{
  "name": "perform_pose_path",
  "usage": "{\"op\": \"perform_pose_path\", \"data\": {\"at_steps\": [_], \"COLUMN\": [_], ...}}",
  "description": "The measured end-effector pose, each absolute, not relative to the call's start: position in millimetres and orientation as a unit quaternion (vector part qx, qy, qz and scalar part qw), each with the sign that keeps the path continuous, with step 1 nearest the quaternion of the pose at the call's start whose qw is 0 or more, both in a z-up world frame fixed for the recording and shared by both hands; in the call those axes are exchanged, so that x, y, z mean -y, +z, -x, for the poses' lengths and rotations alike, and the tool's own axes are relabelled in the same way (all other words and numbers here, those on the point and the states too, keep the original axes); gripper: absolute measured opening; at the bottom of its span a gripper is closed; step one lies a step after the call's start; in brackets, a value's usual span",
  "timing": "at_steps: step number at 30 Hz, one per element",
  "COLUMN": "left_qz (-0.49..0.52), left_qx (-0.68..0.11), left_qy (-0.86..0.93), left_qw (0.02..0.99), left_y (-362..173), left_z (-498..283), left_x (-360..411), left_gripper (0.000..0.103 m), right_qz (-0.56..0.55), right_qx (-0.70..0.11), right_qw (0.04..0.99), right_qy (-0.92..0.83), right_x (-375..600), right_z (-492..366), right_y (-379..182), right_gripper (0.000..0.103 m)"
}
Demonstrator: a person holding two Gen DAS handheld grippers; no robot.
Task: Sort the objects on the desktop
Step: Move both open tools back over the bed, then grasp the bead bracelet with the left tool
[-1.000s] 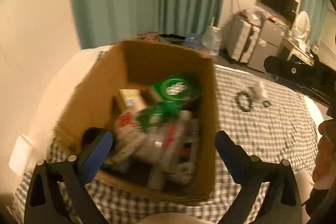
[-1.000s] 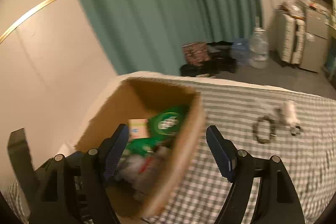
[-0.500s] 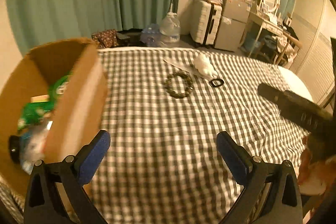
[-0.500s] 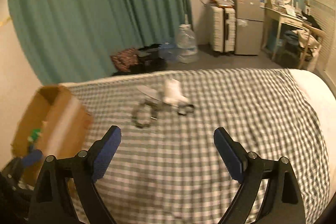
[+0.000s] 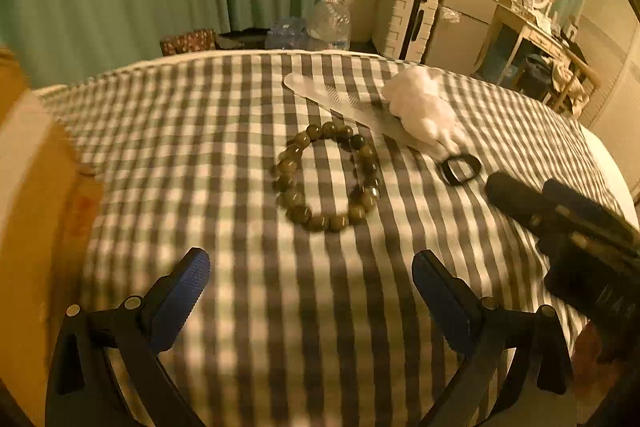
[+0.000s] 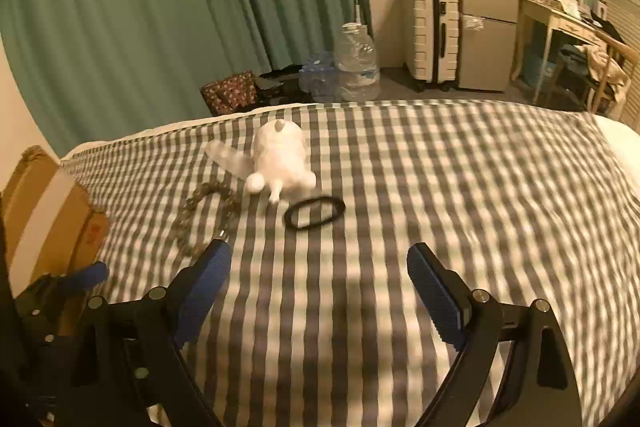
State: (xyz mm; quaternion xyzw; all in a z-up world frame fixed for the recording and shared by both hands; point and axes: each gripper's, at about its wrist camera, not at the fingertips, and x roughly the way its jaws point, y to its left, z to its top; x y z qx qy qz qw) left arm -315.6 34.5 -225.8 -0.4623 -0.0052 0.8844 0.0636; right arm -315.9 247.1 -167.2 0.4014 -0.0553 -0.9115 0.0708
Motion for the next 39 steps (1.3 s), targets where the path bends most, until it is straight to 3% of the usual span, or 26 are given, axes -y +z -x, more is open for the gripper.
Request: {"op": "perform_pose_path", "data": {"at_steps": [10,12,14,16,17,18,20,21,27,28,29,39], "left_qz": [0.435,0.43,0.428,0.43,0.429,0.428,0.431,0.436,0.456,0.453,0.451,0.413], "left_qx": [-0.013,-0.016,-0.024,-0.028,-0.025,-0.022,-0.032,-0.034,0.003,0.004,0.004,0.006], "left_qy": [0.899,0.902,0.903,0.902,0.902,0.902,0.901,0.898,0.888,0.89,0.891,0.907], "left_qw": [0.048,0.039,0.034,0.037,0.043,0.048,0.048,0.051,0.055,0.055,0.058,0.084], "left_y": [-248.5,-248.8,-249.7,-247.8,-245.1,-242.9,-238.6,-237.3,-218.3,-214.8,-207.1,-143.5], "left_z": [349.4,354.2,359.4,360.2,359.8,361.3,363.0,363.6,354.4,349.7,344.1,281.2], "left_x": [-43.6,-43.2,-46.6,-50.4,-52.5,-55.8,-60.0,-59.7,-35.3,-32.6,-30.0,-6.0], "left_gripper": [0.103,0.103,0.101,0.093,0.077,0.054,0.029,0.026,0.023,0.012,0.011,0.011], "right_qz": [-0.42,-0.422,-0.425,-0.425,-0.427,-0.429,-0.433,-0.434,-0.439,-0.436,-0.436,-0.411], "right_qx": [0.011,0.007,0.003,-0.015,-0.019,-0.018,-0.013,-0.008,0.032,0.037,0.04,0.055], "right_qw": [0.076,0.07,0.061,0.049,0.045,0.041,0.031,0.035,0.052,0.055,0.06,0.078], "right_qy": [-0.904,-0.904,-0.903,-0.904,-0.903,-0.902,-0.901,-0.9,-0.897,-0.897,-0.897,-0.907], "right_x": [-230.1,-228.2,-228.3,-227.6,-228.3,-228.1,-230.0,-232.4,-244.4,-246.1,-247.7,-248.9], "right_z": [360.7,364.6,365.9,366.0,366.3,365.6,362.6,362.2,350.2,343.6,339.6,276.0], "right_y": [-197.8,-201.8,-205.2,-205.5,-205.2,-204.6,-202.3,-202.0,-194.6,-190.3,-187.2,-129.7], "right_gripper": [0.09,0.086,0.073,0.058,0.049,0.043,0.012,0.008,0.006,0.006,0.006,0.006]}}
